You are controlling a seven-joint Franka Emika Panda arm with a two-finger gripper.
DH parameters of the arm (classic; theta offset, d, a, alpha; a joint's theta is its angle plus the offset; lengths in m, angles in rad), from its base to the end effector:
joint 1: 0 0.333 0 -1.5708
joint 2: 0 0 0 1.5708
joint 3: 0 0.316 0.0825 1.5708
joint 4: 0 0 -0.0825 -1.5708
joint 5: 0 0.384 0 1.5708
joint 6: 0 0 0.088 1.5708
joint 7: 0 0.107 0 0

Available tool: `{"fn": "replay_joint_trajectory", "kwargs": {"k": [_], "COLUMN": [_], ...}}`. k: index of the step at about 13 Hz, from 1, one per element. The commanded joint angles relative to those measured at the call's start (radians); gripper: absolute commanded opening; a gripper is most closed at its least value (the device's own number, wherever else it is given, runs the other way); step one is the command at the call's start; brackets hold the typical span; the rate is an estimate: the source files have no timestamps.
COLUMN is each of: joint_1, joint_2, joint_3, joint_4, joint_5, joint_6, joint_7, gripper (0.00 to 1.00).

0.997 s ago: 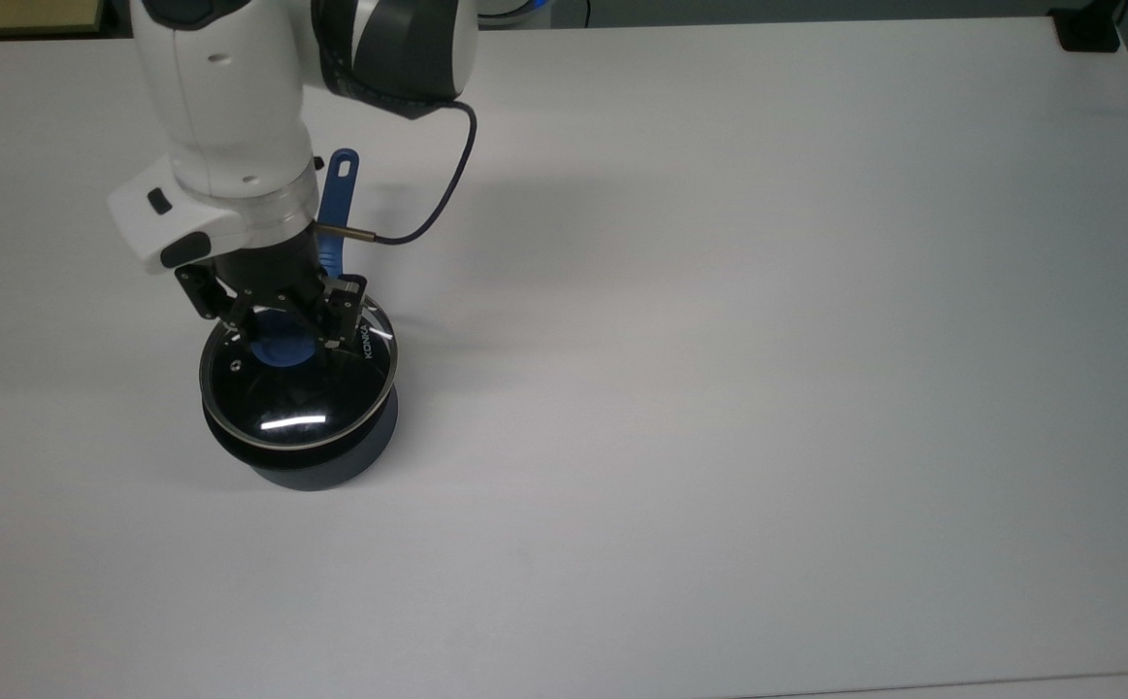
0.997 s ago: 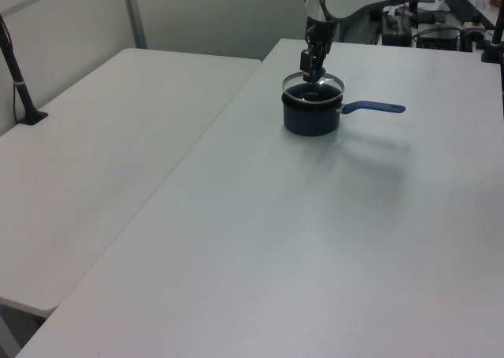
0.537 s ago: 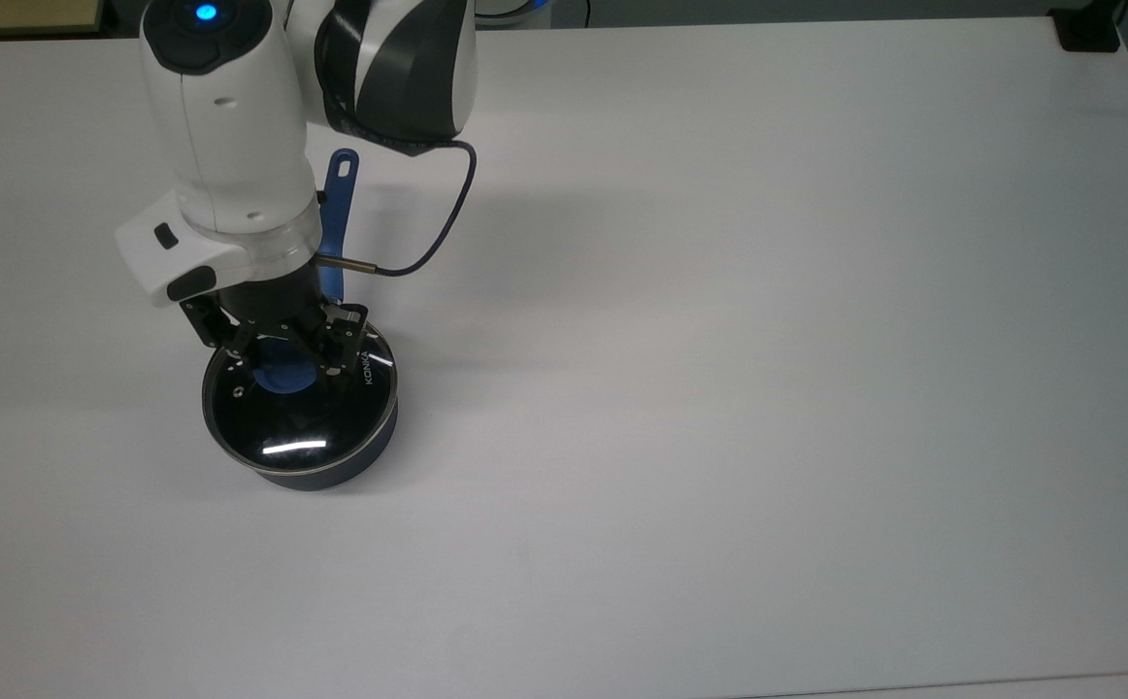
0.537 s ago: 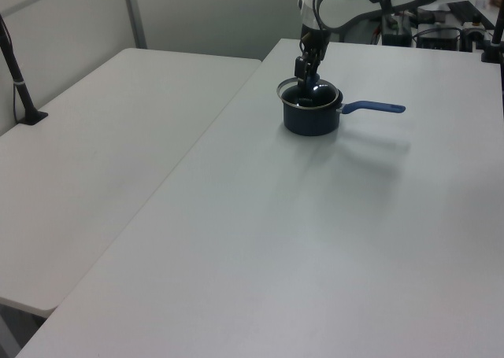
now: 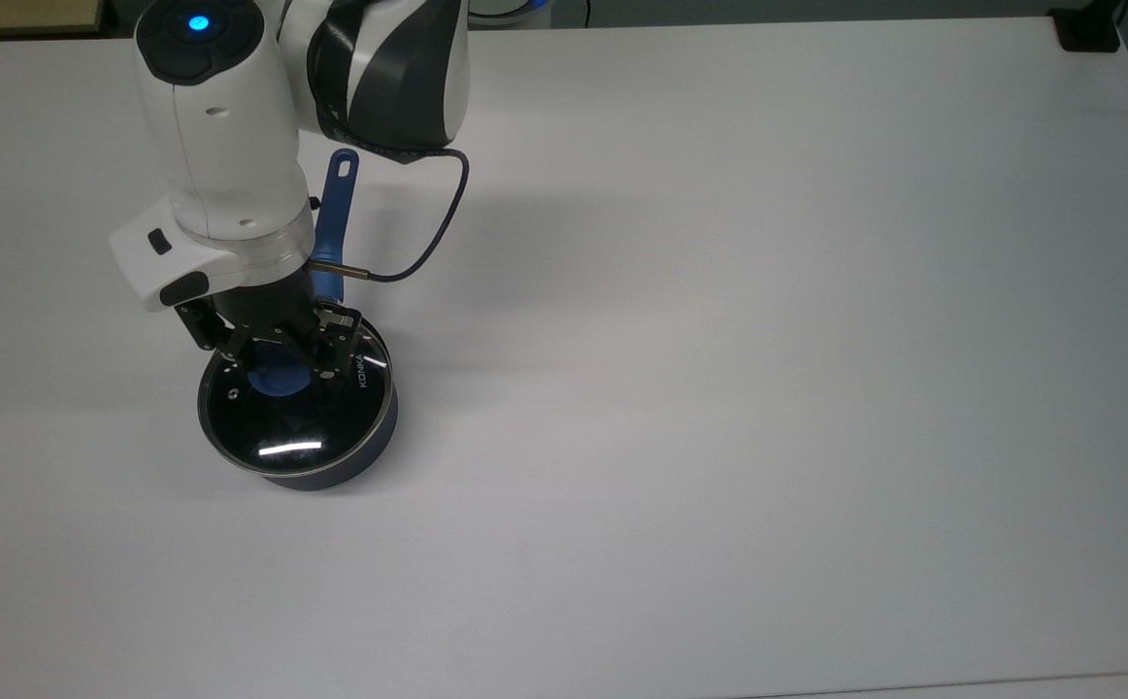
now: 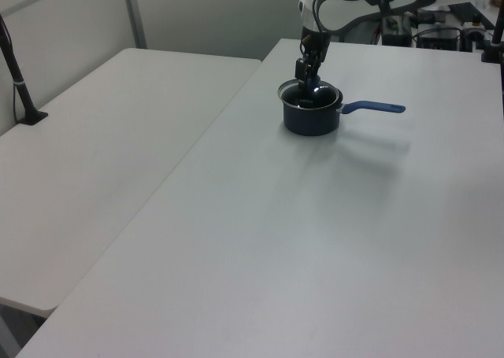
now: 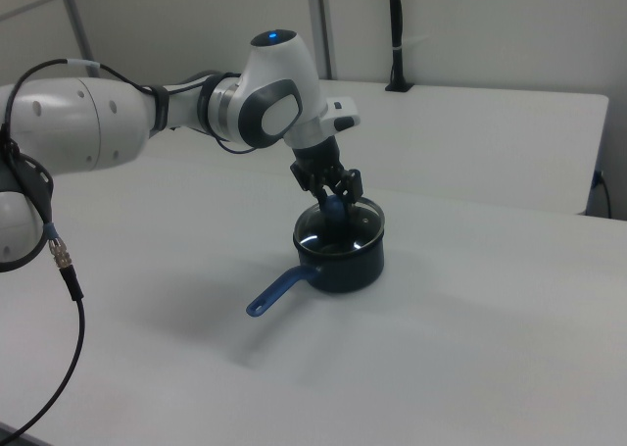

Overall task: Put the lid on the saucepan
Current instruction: 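Lower the lid onto the saucepan rim and settle it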

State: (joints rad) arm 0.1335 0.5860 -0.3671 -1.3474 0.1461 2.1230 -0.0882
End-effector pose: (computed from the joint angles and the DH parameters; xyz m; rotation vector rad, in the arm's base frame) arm 0.7289 -0.1047 0.4235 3.0222 -0.1949 0.3267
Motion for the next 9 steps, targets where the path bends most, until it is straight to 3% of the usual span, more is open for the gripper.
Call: {"fn": "replay_joint_trajectory", "kwargs": {"k": [1,9], "joint_1": [-0.002,0.000], "joint_2": [0.001,-0.003], "joint_3": [0.001,-0.001], "joint_4": [0.013,0.011], "joint_5": [0.032,0.082], "joint_6": [-0.008,-0.091], "joint_7": [-0.027,-0.097], "gripper": [0.29,0.28]}}
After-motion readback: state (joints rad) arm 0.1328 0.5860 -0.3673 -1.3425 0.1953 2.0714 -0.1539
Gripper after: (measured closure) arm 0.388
